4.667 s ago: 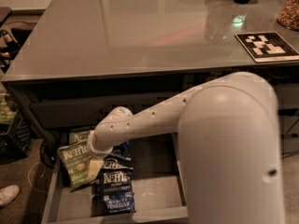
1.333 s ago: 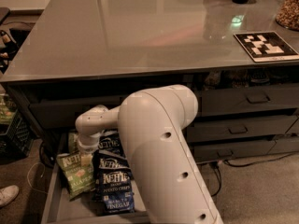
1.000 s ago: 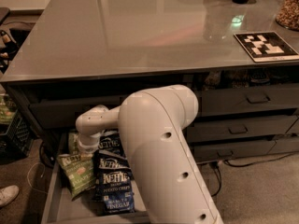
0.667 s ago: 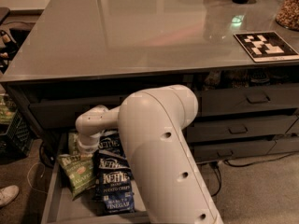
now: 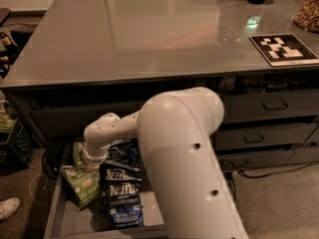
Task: Pick green jalapeno chip bag from middle drawer and place on counter
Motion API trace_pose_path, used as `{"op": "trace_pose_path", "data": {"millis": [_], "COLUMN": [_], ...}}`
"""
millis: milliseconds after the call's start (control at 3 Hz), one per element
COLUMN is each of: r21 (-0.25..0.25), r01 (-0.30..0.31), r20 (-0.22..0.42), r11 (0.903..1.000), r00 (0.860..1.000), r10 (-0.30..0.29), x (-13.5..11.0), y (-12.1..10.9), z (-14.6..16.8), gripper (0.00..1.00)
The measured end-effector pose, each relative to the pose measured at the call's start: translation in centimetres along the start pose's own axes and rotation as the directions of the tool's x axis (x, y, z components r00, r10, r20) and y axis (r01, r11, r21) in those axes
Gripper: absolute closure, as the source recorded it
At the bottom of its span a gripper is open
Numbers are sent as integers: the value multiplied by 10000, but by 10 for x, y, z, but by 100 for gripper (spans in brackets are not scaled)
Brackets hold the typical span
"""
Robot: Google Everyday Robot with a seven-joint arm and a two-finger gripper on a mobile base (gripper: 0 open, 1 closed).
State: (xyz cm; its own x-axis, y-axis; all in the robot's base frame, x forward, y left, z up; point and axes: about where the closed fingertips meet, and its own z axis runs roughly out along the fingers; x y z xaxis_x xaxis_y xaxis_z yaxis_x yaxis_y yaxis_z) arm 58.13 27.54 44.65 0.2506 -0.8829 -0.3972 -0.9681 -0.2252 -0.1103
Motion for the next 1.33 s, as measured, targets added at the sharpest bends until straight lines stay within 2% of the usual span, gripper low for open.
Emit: {"op": "trace_pose_path", "data": {"millis": [333, 667, 1000, 1333], "r21": [615, 883, 1164, 1550], "r01": [-268, -422, -168, 292], "r20": [666, 1243, 1588, 1543], "r11": [9977, 9952, 9931, 9875], "r00": [9975, 9918, 9873, 9866], "r10": [227, 311, -19, -534], "x": [-10, -21, -37, -48], "y": [10, 10, -2, -8], "z": [-40, -71, -105, -141], "gripper": [100, 100, 100, 100]}}
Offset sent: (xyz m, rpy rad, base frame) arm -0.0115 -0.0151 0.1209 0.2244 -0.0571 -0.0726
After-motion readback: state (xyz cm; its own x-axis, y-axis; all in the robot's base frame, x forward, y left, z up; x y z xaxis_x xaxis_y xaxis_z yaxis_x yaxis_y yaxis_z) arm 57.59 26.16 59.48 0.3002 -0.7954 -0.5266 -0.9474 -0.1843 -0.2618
